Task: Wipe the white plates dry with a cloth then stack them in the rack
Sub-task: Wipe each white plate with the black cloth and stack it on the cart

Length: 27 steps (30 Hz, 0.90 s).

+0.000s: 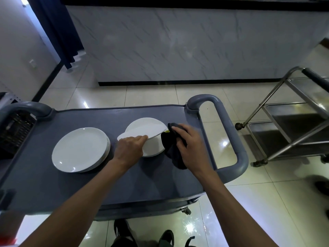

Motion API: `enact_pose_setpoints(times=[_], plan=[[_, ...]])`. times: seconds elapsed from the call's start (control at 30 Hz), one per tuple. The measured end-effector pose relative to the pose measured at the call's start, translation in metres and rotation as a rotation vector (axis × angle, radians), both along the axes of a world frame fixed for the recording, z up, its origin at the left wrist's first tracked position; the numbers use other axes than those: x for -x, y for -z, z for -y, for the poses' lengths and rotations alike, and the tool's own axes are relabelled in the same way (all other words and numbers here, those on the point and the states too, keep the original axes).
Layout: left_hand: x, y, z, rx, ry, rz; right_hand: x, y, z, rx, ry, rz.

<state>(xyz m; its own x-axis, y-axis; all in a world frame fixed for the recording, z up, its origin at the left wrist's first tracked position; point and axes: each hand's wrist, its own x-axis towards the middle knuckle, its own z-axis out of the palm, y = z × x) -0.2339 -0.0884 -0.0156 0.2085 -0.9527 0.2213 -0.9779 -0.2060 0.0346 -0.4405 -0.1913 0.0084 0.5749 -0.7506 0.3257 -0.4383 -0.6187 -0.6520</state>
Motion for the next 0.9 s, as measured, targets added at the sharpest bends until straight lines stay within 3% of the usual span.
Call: enact_pose_setpoints(times=[0.17,0.37,0.9], plan=[[0.003,0.012,-0.005,-0.031,0.052,0.004,0.000,0.005,-0.001,-0.009,0.001,-0.010],[0.016,0.040,-0.009,-0.228,0.099,0.035,0.001,0.015,-0.005,-0.014,-0.013,-0.049],[0.016,0.077,-0.009,-0.194,0.011,-0.087,0.005,0.038,-0.017,-0.039,0.004,-0.140]])
